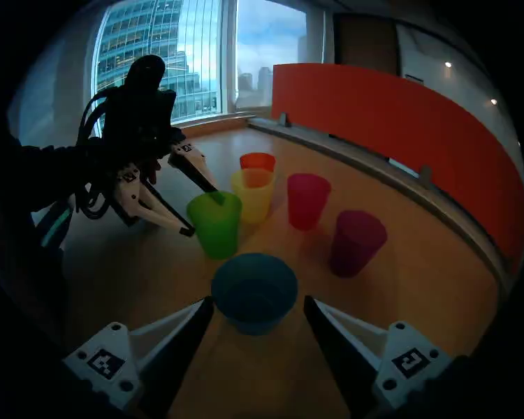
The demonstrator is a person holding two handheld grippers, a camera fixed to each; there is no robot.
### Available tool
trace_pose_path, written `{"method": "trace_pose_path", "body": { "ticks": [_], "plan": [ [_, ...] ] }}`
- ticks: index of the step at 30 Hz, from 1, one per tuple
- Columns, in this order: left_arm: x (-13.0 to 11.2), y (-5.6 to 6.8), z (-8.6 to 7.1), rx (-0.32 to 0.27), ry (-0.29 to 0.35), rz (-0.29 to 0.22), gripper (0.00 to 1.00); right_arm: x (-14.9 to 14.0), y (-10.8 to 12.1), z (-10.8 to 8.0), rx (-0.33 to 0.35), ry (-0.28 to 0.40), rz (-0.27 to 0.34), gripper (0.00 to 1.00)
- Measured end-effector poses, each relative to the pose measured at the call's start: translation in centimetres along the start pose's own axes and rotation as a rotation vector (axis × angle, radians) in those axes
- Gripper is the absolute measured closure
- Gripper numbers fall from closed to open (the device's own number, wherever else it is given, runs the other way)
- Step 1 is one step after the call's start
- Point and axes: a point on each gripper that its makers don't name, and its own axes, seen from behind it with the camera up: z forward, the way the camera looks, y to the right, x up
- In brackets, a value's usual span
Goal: Pour water
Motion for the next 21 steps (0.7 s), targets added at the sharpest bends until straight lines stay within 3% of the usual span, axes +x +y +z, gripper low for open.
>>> {"method": "trace_pose_path", "body": {
  "ticks": [21],
  "plan": [
    [0.8,0.4,1.9,-0.016,0.006,0.018,0.01,-0.1,-0.2,1.9,0.02,-0.006,-0.005,0.0]
  ]
}}
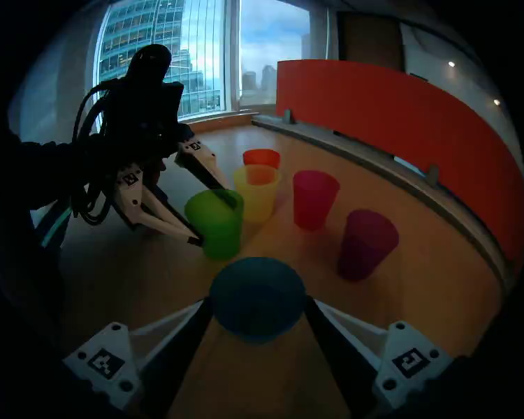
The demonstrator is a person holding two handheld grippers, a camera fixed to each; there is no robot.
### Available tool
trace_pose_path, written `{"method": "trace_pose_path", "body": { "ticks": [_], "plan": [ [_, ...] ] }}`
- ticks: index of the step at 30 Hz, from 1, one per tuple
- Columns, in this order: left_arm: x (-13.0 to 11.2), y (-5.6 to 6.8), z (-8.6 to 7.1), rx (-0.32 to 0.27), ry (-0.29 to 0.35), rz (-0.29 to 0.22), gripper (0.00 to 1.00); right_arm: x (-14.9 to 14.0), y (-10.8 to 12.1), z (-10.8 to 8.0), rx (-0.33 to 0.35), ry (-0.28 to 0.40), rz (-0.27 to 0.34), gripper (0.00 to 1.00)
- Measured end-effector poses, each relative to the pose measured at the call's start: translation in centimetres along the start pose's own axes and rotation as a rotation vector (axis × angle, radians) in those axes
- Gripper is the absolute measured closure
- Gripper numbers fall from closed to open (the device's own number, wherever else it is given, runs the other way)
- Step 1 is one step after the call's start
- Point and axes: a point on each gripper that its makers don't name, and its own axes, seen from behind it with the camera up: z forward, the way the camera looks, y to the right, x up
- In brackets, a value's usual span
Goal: Pour water
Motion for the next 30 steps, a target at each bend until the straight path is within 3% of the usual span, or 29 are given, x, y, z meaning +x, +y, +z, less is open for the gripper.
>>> {"method": "trace_pose_path", "body": {
  "ticks": [3,9,22,30],
  "plan": [
    [0.1,0.1,0.1,-0.002,-0.001,0.004,0.01,0.0,-0.1,0.2,0.004,0.0,0.0,0.0],
    [0.2,0.1,0.2,-0.006,0.002,0.002,0.11,0.0,-0.1,0.4,0.006,0.001,0.0,0.0],
    [0.2,0.5,0.4,-0.014,-0.002,0.009,0.12,-0.1,-0.1,1.2,0.001,0.001,-0.005,0.0],
    [0.2,0.4,0.3,-0.012,-0.001,0.01,0.12,-0.1,-0.2,1.3,0.0,0.012,-0.01,0.09]
  ]
}}
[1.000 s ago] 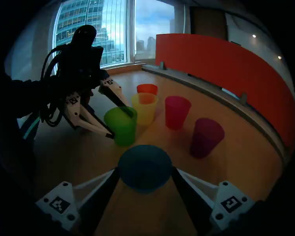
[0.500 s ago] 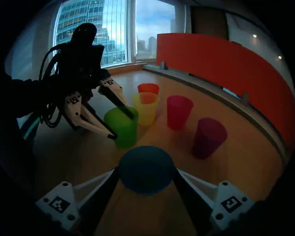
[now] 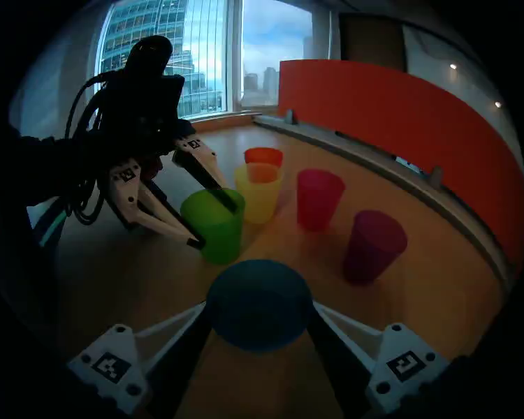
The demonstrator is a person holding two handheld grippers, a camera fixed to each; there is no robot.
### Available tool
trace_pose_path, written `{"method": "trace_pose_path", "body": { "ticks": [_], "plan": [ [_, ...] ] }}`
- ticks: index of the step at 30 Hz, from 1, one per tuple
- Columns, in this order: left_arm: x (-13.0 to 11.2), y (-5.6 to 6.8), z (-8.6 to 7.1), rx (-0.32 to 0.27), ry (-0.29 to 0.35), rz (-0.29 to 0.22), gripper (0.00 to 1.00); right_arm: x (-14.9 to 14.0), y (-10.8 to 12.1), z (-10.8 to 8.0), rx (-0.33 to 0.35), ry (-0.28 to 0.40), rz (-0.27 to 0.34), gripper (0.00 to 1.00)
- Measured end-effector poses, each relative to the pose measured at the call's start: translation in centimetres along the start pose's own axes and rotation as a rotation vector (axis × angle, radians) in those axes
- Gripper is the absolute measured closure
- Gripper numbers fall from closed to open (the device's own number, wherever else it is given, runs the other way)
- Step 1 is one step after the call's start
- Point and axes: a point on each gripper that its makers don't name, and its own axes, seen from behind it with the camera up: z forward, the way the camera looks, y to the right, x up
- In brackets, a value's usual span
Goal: Pour water
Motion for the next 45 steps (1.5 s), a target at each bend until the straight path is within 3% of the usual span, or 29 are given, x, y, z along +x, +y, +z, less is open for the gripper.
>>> {"method": "trace_pose_path", "body": {
  "ticks": [14,45],
  "plan": [
    [1.2,0.3,-1.7,0.022,0.04,-0.002,0.12,1.3,-0.9,-1.2,-0.006,0.034,0.0,0.09],
    [7.9,2.2,-10.9,0.138,0.273,0.006,0.12,10.1,-2.9,-8.7,-0.083,0.288,-0.004,0.09]
  ]
}}
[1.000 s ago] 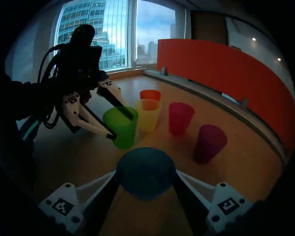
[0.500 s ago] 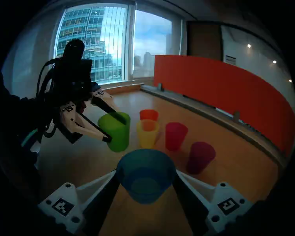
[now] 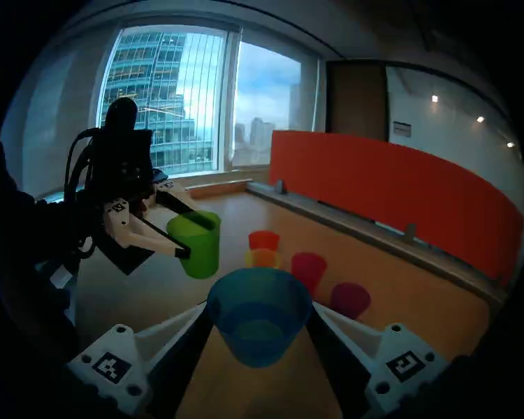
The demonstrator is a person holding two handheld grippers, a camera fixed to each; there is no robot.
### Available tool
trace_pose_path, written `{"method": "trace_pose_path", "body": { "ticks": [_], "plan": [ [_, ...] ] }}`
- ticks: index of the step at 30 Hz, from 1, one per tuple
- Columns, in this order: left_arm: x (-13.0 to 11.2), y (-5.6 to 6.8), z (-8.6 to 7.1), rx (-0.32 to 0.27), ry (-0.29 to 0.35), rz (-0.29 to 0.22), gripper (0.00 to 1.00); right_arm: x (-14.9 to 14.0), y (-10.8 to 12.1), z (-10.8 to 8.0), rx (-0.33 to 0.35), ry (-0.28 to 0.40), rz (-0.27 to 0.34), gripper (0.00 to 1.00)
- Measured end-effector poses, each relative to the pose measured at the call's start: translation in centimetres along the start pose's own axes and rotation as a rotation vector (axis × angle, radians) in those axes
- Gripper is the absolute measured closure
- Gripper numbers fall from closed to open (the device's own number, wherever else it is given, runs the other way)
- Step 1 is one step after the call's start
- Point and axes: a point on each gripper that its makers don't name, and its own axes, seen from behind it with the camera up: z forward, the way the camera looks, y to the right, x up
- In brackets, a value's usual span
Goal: Pour water
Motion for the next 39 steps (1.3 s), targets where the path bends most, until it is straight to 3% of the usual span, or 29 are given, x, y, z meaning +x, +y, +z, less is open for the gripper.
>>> {"method": "trace_pose_path", "body": {
  "ticks": [18,39],
  "plan": [
    [4.8,0.3,-2.9,0.027,0.156,-0.047,0.12,5.2,0.3,-1.1,-0.034,0.139,-0.002,0.09],
    [5.8,1.1,-2.9,0.018,0.183,-0.035,0.11,7.7,0.8,-1.3,-0.037,0.177,-0.042,0.09]
  ]
}}
